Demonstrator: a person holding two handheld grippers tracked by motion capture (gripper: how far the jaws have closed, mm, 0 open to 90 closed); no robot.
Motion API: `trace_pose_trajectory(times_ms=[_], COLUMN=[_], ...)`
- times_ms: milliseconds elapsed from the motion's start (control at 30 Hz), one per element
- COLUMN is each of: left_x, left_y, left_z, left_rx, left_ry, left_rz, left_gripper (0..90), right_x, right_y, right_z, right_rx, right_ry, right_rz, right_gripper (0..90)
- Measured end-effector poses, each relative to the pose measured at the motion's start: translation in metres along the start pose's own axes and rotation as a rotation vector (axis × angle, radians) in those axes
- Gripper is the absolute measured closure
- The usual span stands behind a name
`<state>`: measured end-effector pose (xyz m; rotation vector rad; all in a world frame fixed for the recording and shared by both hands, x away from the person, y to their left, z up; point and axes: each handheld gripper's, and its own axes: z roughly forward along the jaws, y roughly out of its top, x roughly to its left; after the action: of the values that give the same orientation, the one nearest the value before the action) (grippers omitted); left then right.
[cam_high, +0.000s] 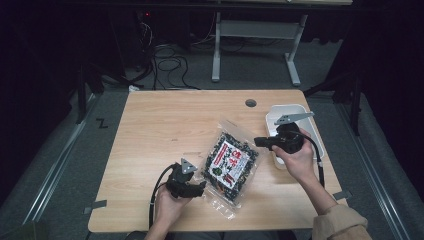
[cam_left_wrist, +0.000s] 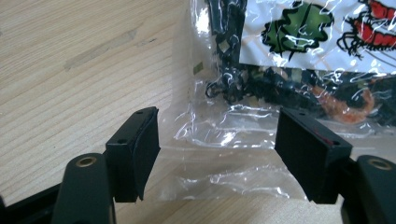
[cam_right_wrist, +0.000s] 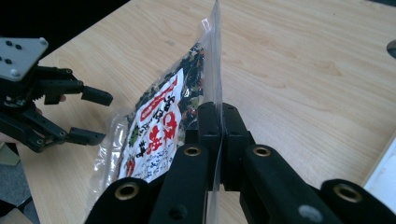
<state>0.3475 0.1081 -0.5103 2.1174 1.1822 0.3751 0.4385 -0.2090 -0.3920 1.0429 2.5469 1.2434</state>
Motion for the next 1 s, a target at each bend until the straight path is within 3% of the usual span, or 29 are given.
trace_pose_trajectory(times_ms=[467,1000], left_x=[0.001,0.001], left_y=[-0.001,-0.001], left_z=[0.0,0.001], left_rx=[0.001,0.003], left_ry=[0.005,0.012], left_rz=[-0.01,-0.002], left_gripper=[31.2,31.2], right_x=[-0.001,0.003], right_y=[0.011,0.034], right_z=[-0.018,-0.043], right_rx=[-0.02,-0.05], right_ry=[-0.01,-0.053], right_rz=[-0.021,-0.057], right_gripper=[90.0,90.0])
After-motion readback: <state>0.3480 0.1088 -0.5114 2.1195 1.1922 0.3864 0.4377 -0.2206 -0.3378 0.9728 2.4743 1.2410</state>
